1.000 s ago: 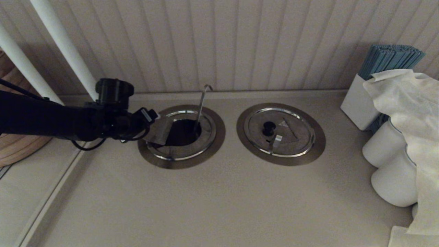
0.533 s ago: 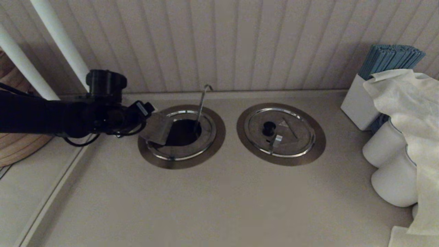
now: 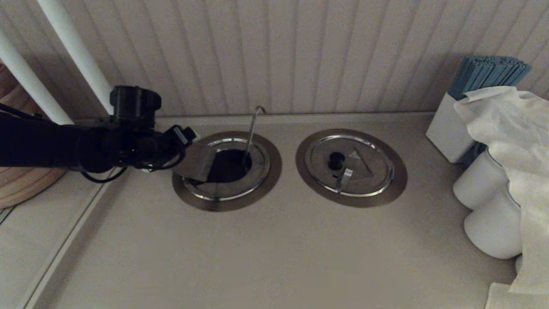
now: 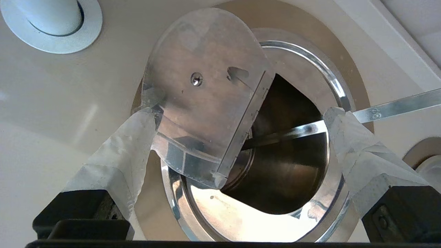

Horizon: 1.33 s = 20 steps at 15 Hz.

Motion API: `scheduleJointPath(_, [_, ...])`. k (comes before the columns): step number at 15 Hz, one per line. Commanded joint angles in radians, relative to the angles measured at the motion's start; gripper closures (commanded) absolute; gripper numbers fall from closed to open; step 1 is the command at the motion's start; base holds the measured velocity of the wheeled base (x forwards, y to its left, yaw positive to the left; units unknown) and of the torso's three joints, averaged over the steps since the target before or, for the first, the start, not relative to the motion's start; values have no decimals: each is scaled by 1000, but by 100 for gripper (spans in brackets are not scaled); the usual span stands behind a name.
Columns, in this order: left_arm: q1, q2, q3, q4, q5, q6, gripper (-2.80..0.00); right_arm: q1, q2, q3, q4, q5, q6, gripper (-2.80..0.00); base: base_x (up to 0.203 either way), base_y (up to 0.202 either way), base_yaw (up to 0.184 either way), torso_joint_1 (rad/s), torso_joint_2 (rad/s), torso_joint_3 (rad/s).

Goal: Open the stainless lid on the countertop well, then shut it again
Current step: Close the lid

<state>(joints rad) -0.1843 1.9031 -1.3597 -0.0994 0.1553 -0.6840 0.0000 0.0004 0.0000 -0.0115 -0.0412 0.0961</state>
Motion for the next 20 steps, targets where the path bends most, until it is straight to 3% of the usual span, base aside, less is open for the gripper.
scheduleJointPath(1, [2,5,-2,1,3,-3,-280,0,1,0,-1,0,1,0,0,0,0,0,0,0])
scheduleJointPath(10, [54,39,-13,-2,-3,20,-280,0,0,0,-1,0,1,0,0,0,0,0,0,0])
scheduleJointPath(20, [11,68,4,-2,-39,21,-280,0,1,0,-1,0,1,0,0,0,0,0,0,0])
